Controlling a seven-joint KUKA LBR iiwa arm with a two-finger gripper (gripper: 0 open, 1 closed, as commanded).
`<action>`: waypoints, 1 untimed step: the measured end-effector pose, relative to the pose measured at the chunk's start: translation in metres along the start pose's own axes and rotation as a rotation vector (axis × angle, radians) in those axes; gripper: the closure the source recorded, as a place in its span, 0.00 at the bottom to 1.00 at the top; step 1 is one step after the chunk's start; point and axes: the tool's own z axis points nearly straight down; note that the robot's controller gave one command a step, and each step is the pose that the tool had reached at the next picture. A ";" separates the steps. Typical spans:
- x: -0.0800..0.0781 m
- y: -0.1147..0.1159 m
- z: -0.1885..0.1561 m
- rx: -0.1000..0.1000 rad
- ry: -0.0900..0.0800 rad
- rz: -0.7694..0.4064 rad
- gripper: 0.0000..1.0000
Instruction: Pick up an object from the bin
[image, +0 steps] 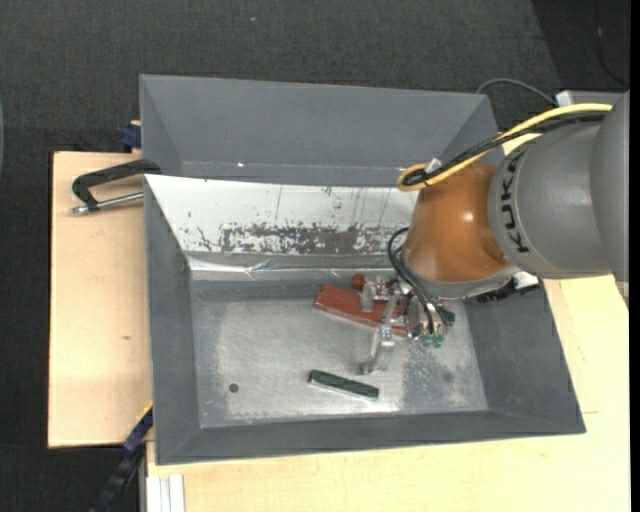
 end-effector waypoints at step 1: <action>-0.028 0.024 -0.002 0.001 -0.001 -0.012 0.00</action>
Offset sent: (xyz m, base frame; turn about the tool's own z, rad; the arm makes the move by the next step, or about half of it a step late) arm 0.0234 0.0691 -0.0012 0.0132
